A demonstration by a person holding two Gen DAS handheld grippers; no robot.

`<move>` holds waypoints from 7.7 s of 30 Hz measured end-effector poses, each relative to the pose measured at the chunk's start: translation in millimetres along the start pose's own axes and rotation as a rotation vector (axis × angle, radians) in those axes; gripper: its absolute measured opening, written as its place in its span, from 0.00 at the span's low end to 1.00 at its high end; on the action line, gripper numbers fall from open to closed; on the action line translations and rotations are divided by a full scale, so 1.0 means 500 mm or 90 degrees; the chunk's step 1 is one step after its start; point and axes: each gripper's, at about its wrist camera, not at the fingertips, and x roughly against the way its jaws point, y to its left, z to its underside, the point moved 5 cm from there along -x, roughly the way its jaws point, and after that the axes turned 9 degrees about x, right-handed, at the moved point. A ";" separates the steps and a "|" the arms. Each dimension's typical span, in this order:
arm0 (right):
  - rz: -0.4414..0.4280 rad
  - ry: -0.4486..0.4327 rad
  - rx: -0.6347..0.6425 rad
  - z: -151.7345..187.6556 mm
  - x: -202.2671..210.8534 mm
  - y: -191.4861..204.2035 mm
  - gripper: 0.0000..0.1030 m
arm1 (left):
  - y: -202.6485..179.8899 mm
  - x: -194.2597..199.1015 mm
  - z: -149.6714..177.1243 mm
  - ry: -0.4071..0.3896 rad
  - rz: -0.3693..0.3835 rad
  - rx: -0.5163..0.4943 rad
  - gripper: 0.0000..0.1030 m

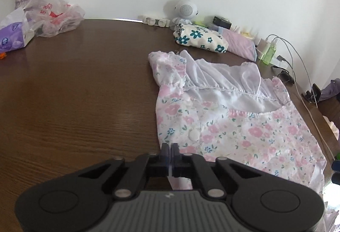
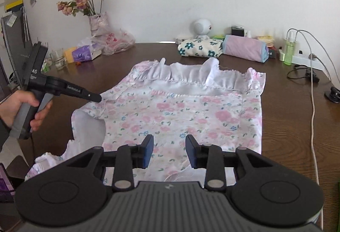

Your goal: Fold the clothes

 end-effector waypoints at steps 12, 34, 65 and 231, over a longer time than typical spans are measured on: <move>0.016 0.068 -0.002 0.054 -0.033 0.001 0.33 | -0.041 0.083 0.087 -0.028 -0.019 -0.137 0.23; 0.102 0.070 -0.067 -0.018 -0.140 -0.181 0.20 | -0.015 0.038 0.050 0.005 0.034 -0.033 0.06; 0.180 0.076 -0.005 -0.166 -0.303 -0.350 0.32 | -0.071 -0.134 -0.198 -0.074 -0.060 -0.139 0.16; -0.218 -0.001 0.015 -0.021 -0.048 0.176 0.16 | 0.023 0.225 0.227 0.172 0.386 -0.079 0.29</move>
